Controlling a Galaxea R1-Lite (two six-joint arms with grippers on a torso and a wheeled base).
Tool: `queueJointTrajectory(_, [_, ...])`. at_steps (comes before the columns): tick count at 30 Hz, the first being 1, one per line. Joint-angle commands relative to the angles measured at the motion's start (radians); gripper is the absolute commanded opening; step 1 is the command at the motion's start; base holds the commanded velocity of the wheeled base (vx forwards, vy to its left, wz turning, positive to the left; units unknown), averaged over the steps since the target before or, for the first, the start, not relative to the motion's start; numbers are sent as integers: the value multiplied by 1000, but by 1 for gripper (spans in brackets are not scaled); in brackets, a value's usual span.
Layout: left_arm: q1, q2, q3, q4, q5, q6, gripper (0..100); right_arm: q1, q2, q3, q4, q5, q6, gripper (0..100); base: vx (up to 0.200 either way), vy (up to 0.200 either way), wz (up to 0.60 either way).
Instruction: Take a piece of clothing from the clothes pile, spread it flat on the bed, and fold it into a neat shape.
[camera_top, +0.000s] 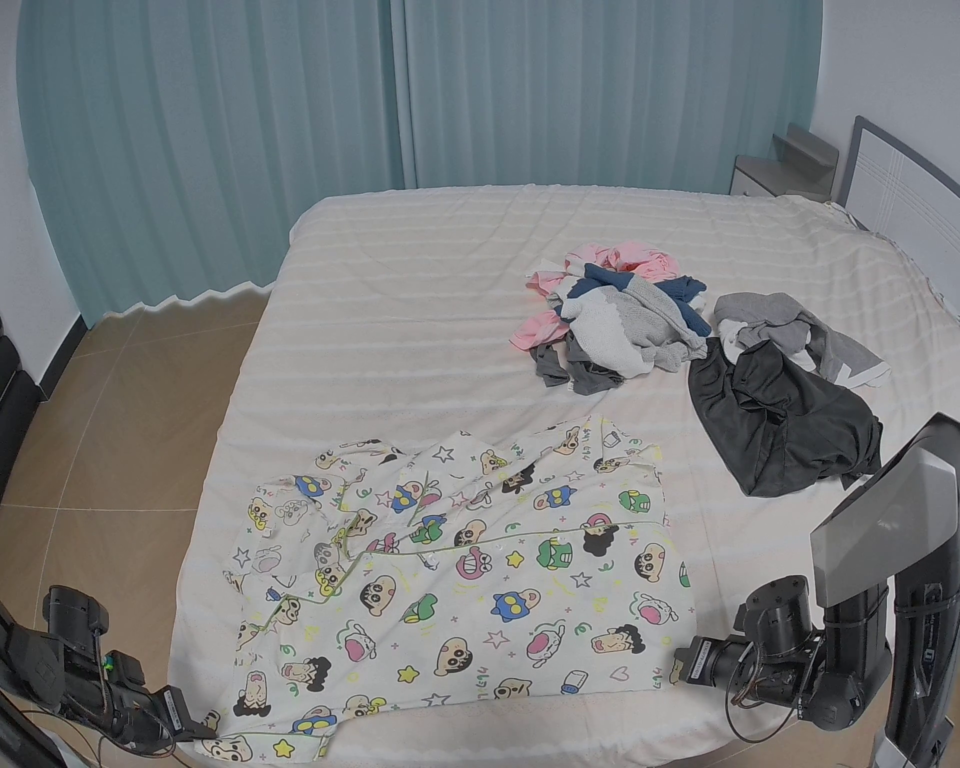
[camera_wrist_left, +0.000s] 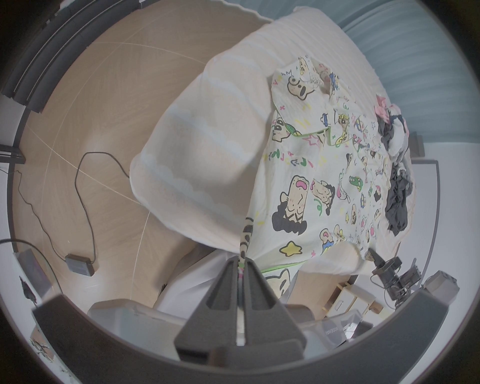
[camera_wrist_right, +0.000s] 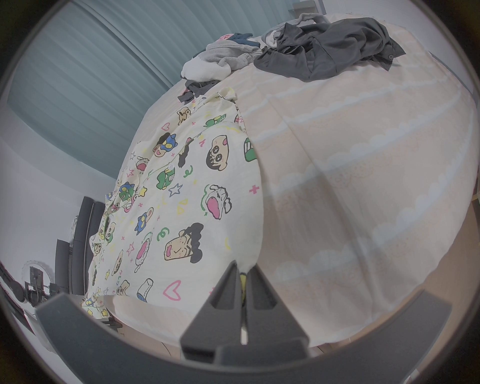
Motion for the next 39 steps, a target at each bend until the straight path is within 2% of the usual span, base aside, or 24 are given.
queueJointTrajectory(1, [-1,-3,16,50,1,39,0,3,-33,36,0,1,-2,0,0,0,0])
queueJointTrajectory(4, [1,-12,16,93,7,74,0,5,-27,36,1,0,-2,0,0,0,0])
queueJointTrajectory(10, [-1,-60,16,158,33,79,0,2,-44,36,12,-3,-25,0,0,0,0])
queueJointTrajectory(20, [-2,-65,16,175,34,79,0,5,-47,36,89,-19,-68,0,0,0,0])
queueJointTrajectory(30, [-4,-65,16,170,31,77,0,3,-43,36,90,-23,-91,0,0,0,0])
queueJointTrajectory(31, [-4,-66,18,170,27,77,100,5,-41,36,90,-26,-91,100,0,0,0])
queueJointTrajectory(39, [15,-100,18,173,22,68,100,-3,-61,36,86,-45,-86,100,0,0,0])
